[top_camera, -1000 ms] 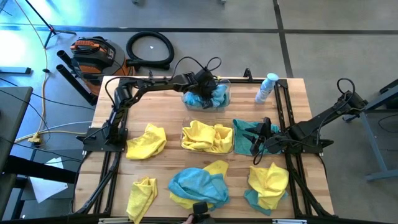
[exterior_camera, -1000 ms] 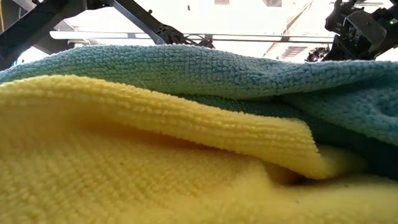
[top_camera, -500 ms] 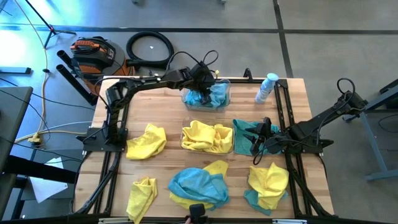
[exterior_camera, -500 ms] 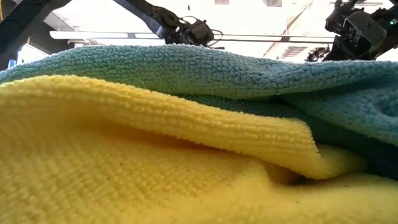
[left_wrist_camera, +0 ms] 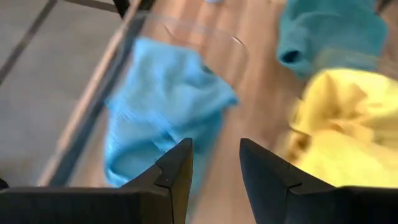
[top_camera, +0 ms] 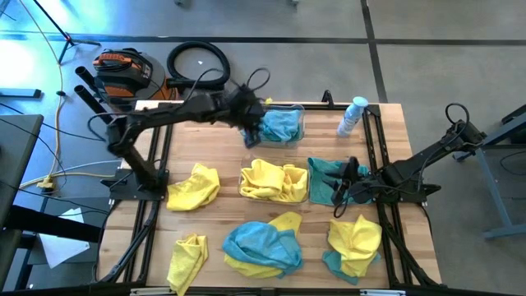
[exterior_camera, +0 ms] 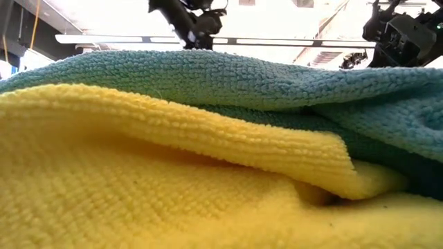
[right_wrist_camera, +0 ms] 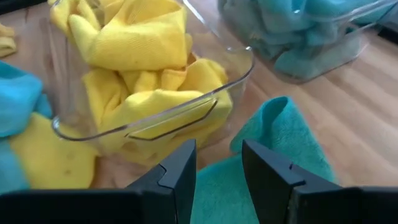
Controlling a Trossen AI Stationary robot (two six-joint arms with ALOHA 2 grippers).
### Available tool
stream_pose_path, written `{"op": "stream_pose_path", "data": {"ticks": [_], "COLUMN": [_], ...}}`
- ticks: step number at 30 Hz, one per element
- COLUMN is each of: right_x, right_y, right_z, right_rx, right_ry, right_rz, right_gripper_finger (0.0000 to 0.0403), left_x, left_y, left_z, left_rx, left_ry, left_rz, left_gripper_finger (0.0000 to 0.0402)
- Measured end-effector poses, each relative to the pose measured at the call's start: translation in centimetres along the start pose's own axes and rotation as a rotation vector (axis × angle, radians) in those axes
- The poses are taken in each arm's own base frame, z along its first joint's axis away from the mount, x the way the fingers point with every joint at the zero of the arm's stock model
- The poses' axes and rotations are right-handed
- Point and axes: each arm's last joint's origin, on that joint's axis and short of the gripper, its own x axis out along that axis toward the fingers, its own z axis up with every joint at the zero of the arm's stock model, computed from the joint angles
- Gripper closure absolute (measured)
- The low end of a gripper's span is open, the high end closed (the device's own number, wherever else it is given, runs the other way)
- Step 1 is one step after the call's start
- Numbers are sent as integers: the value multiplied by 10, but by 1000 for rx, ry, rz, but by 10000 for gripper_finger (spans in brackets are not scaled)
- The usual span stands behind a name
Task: Sort microfiber towel by color & place in baskets
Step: Put the yellow towel into the bottom transparent bin
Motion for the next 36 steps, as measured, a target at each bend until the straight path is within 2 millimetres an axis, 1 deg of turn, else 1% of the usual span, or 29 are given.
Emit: {"op": "stream_pose_path", "data": {"ticks": [4, 9, 13, 16, 20, 23, 26, 29, 32, 34, 36], "right_x": [0, 0, 0, -3, -9, -15, -21, -28, -35, -39, -43], "right_y": [1, 2, 3, 8, 15, 20, 26, 34, 46, 58, 70], "right_z": [-1, -1, 0, 4, 13, 19, 23, 26, 28, 27, 25], "right_rx": [21, 17, 38, 106, 178, 203, 241, 282, 320, 330, 328], "right_ry": [26, 55, 58, 106, 170, 263, 403, 536, 648, 707, 754], "right_rz": [30, 63, 86, 160, 206, 165, 86, -21, -110, -138, -129], "right_gripper_finger": [277, 277, 277, 277, 277, 277, 277, 277, 277, 277, 277], "left_x": [-12, -29, -42, -47, -48, -47, -46, -45, -45, -45, -45], "left_y": [-28, -59, -80, -91, -98, -100, -101, -102, -103, -103, -103], "left_z": [-32, -82, -119, -145, -174, -188, -196, -198, -197, -197, -197], "left_rx": [-13, -49, -77, -84, -116, -144, -151, -145, -118, -90, -80], "left_ry": [-11, -30, -85, -123, -160, -189, -215, -218, -227, -226, -226], "left_rz": [-19, 43, 22, 8, 2, 7, 25, 32, 32, 35, 37], "left_gripper_finger": [285, 285, 285, 285, 285, 285, 285, 285, 285, 285, 285]}}
